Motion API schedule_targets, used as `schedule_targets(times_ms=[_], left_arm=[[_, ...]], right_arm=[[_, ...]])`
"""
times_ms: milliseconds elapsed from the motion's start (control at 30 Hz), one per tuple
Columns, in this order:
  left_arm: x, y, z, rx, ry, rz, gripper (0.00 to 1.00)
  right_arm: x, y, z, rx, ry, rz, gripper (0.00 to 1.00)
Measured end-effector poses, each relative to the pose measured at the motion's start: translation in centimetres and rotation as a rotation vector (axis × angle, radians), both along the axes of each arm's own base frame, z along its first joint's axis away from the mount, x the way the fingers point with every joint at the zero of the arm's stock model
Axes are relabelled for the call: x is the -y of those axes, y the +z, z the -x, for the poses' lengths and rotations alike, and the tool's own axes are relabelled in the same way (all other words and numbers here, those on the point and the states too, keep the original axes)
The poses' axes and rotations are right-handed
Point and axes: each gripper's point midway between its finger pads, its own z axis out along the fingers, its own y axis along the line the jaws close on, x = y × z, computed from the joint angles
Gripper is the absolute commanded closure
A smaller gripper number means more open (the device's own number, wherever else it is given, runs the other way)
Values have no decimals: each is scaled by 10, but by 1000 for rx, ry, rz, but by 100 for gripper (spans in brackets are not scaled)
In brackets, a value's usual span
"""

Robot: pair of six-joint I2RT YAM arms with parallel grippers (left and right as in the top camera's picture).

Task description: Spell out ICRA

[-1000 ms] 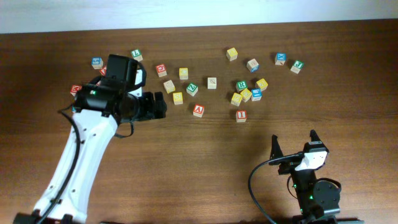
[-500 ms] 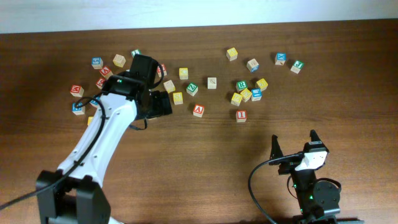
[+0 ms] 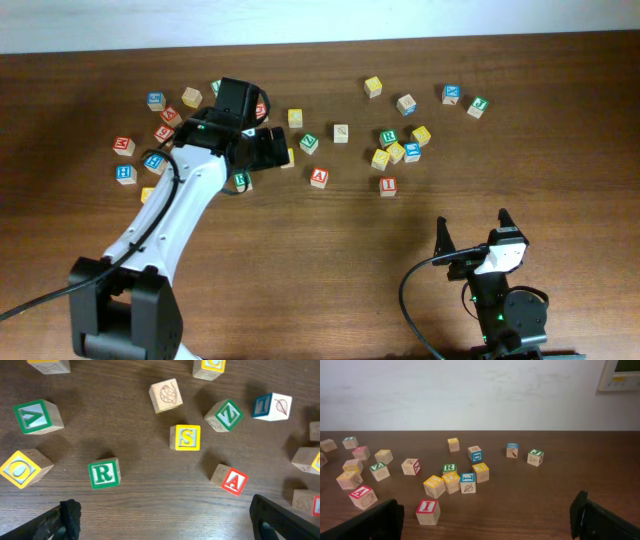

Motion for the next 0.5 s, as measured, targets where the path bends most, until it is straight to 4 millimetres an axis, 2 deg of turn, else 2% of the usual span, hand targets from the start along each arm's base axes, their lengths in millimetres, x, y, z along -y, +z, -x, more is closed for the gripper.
schedule_targets(times_ms=[67, 167, 267, 367, 433, 500], left_arm=[[-3, 0, 0, -3, 1, 3, 1], [-22, 3, 1, -29, 43, 3, 1], [-61, 18, 3, -47, 135, 7, 1], [-126, 41, 21, -47, 299, 8, 1], [-153, 49, 32, -55, 371, 8, 1], [-170, 49, 41, -78, 420, 8, 1]], right_arm=[[0, 0, 0, 0, 0, -1, 2], [0, 0, 0, 0, 0, -1, 2], [0, 0, 0, 0, 0, 0, 2], [0, 0, 0, 0, 0, -1, 2], [0, 0, 0, 1, 0, 0, 2], [1, 5, -1, 21, -8, -2, 2]])
